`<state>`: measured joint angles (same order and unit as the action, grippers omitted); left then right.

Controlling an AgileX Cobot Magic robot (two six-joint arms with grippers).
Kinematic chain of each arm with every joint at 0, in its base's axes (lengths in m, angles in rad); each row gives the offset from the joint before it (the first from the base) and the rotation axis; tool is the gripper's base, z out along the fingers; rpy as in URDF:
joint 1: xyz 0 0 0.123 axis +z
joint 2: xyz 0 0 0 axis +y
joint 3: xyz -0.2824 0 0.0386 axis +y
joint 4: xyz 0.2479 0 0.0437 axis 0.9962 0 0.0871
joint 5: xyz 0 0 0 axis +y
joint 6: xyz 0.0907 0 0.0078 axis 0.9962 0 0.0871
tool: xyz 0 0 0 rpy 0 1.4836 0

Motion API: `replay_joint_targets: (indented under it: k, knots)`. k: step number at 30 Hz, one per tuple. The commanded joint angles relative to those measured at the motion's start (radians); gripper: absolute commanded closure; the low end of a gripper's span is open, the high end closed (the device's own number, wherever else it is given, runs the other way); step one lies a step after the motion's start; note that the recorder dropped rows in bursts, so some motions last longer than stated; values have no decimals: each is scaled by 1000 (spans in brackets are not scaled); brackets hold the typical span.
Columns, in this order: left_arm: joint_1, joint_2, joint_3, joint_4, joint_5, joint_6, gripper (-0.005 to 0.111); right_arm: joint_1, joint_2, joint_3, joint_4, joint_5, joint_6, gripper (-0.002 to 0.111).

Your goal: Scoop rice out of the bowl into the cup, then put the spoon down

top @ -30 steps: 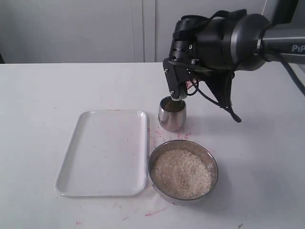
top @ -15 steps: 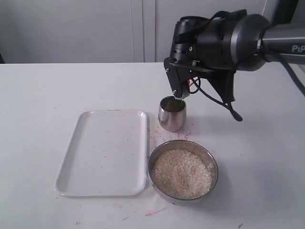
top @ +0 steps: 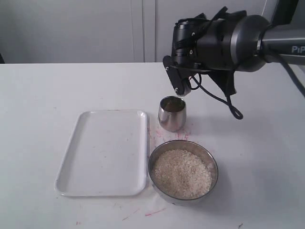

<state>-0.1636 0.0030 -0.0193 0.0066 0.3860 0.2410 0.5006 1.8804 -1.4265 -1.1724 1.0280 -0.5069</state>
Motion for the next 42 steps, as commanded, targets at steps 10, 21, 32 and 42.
replay_joint_targets:
  k: [10,21,32,42]
  knots:
    - [-2,-3,9,-1,33,-6,92,-1,-35,3,16,2,40,108]
    - [-2,-3,9,-1,33,-6,92,-1,-51,69,101,2,-45,108]
    - [-2,-3,9,-1,33,-6,92,-1,-50,71,38,-46,-12,108]
    - [-2,-3,9,-1,33,-6,92,-1,-50,78,35,-72,-39,108]
